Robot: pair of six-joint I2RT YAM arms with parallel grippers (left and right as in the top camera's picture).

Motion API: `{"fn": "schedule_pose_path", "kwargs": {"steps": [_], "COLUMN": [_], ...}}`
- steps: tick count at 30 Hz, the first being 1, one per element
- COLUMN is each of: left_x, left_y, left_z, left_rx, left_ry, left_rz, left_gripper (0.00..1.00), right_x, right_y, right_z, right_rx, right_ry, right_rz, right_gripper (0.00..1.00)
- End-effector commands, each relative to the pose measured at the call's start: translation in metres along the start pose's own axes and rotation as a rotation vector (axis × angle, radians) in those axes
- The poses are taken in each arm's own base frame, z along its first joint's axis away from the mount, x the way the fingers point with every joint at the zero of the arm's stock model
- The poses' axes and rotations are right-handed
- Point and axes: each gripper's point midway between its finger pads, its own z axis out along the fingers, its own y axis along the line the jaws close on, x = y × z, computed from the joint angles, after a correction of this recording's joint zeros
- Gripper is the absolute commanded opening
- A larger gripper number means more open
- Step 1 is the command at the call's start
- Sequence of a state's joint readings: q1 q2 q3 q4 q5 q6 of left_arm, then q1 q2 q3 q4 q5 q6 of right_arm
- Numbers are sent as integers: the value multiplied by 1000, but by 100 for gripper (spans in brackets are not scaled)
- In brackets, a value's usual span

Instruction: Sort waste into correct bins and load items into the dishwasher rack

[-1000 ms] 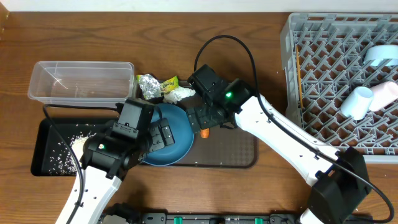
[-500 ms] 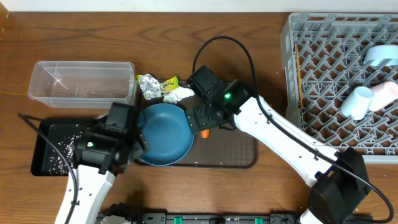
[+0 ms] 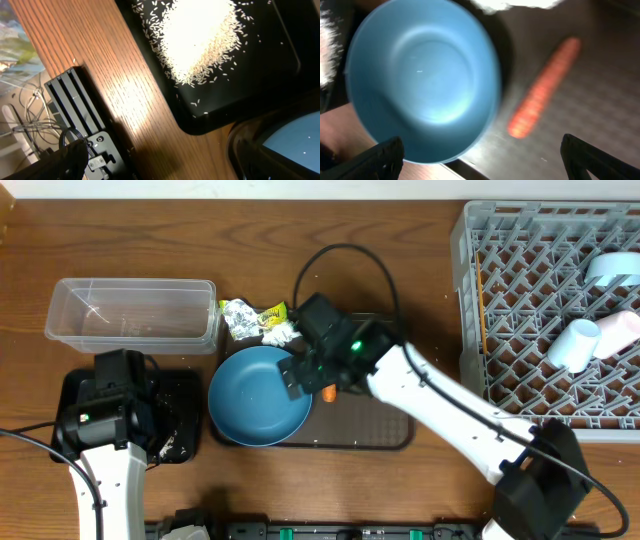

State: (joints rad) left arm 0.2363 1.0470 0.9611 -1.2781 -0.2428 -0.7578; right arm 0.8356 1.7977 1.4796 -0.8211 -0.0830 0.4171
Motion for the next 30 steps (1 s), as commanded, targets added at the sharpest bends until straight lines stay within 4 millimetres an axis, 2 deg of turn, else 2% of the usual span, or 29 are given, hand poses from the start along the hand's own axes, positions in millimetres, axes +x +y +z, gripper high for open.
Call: {"fn": "schedule_pose_path", "kwargs": {"steps": [1,8,12,16,21,26,30], "left_x": [-4,-4,-4,-4,-4,-4,-4], "left_y": [2,2,2,2,2,2,2], "left_z": [-3,-3,-3,-3,-3,-3,-3], "left_rx": [-5,-5,-5,-5,-5,-5,-5], "left_ry": [-12,-13,-13,-13,-13,-13,-13], "left_rz": [-23,-23,-23,-23,-23,-23,-23], "left_gripper": [98,98,98,98,98,98,98], "right_x": [15,18,32,47,56,58,52], "right_y": [21,41,55,61,58,57,64], "right_z": [9,12,19,37,59,62,63], "right_rx": [-30,-81,-89,-35,29,34,7], "right_ry": [13,5,23,51,76,86,56], "right_rz": [-62,-103,-310,-476,-507,-482,-477], "right_gripper": [99,99,99,99,99,99,99]}}
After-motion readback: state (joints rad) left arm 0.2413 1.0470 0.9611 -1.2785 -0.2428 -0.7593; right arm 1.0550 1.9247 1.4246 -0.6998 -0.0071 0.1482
